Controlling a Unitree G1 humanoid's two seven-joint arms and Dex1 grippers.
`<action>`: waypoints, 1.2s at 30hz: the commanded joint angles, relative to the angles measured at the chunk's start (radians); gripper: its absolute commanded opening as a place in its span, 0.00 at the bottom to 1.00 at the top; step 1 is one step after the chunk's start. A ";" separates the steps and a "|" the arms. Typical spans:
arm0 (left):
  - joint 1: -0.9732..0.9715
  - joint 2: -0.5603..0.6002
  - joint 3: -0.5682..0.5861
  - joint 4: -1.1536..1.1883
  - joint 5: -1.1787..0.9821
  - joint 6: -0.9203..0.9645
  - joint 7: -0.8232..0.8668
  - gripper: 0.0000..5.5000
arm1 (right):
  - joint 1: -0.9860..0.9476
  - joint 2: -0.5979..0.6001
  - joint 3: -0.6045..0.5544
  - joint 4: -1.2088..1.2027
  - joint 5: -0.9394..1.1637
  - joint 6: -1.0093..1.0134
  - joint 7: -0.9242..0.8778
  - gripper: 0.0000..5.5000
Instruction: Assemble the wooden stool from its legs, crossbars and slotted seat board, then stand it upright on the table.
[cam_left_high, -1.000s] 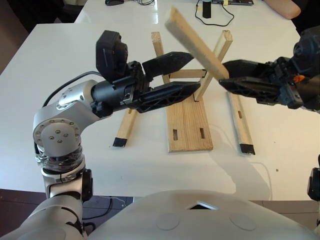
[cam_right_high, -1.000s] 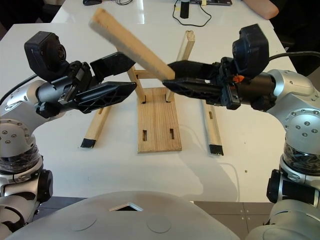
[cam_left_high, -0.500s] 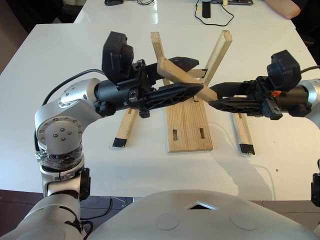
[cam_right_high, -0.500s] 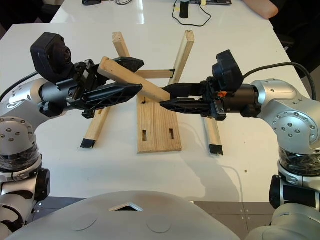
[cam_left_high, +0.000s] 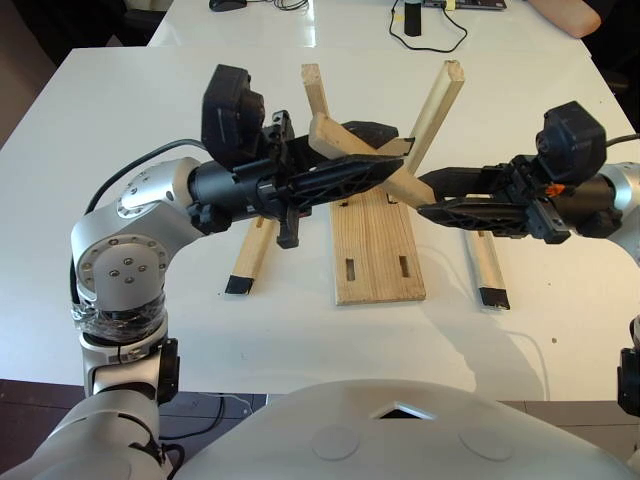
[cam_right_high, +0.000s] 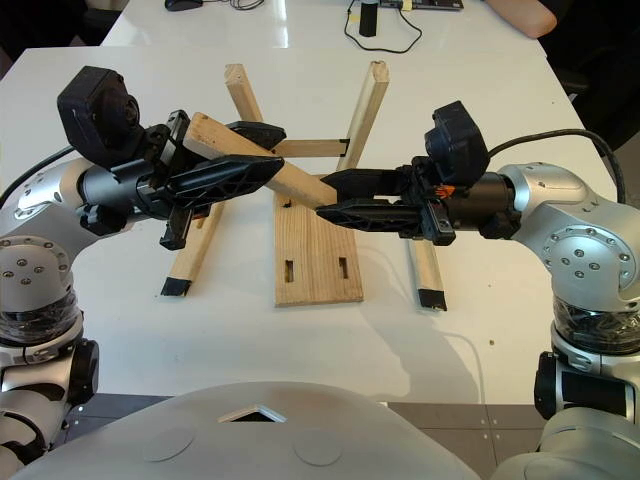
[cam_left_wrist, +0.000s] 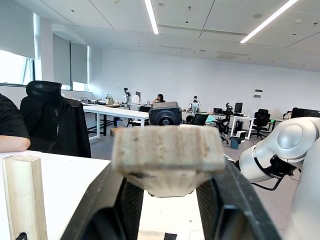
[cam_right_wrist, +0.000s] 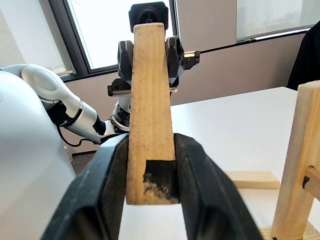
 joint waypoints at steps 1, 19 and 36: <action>-0.001 0.022 -0.026 -0.004 0.016 0.013 -0.022 0.23 | -0.003 0.014 0.002 -0.018 -0.030 -0.021 -0.027 0.24; 0.189 0.422 0.140 0.282 0.414 -0.148 -0.405 0.23 | 0.229 -0.002 0.058 -0.022 -0.366 -0.188 -0.037 0.41; 0.353 0.491 -0.004 0.554 0.933 -0.605 -0.520 0.23 | 0.307 0.021 0.113 -0.060 -0.489 -0.253 -0.100 0.41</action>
